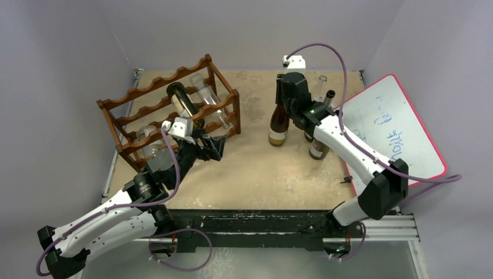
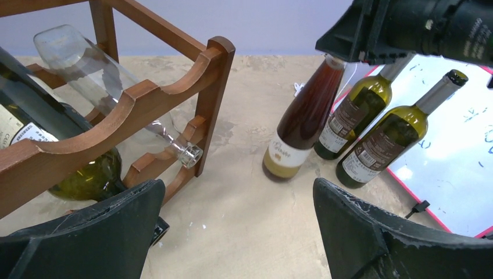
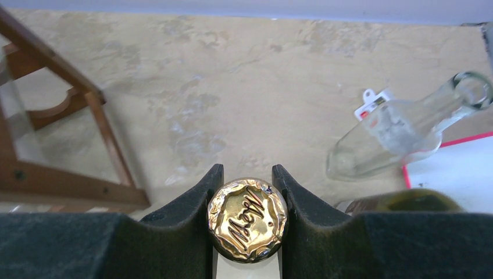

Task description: Take the wine bottle off the wine rack

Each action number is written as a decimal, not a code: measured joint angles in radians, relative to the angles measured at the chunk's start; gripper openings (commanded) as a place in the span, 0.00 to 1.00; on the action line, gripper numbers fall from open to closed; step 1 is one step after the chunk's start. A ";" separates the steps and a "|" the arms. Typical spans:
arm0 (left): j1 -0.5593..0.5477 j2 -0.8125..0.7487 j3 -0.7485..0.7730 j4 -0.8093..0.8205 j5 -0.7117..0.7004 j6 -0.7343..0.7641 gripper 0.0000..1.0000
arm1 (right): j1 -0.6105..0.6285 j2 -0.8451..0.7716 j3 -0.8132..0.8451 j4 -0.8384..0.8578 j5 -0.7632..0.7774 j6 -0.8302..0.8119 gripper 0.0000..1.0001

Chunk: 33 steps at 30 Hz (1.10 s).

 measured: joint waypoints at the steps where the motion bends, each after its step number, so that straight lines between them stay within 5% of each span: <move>1: 0.000 -0.002 -0.003 0.000 0.000 -0.002 1.00 | -0.019 0.018 0.015 0.007 0.006 -0.011 0.00; 25: 0.000 -0.056 -0.043 -0.062 -0.039 0.048 1.00 | -0.203 0.238 0.207 0.086 0.031 -0.071 0.00; 33: 0.000 -0.016 0.000 -0.091 -0.033 0.048 1.00 | -0.203 0.238 0.207 0.081 0.023 -0.063 0.59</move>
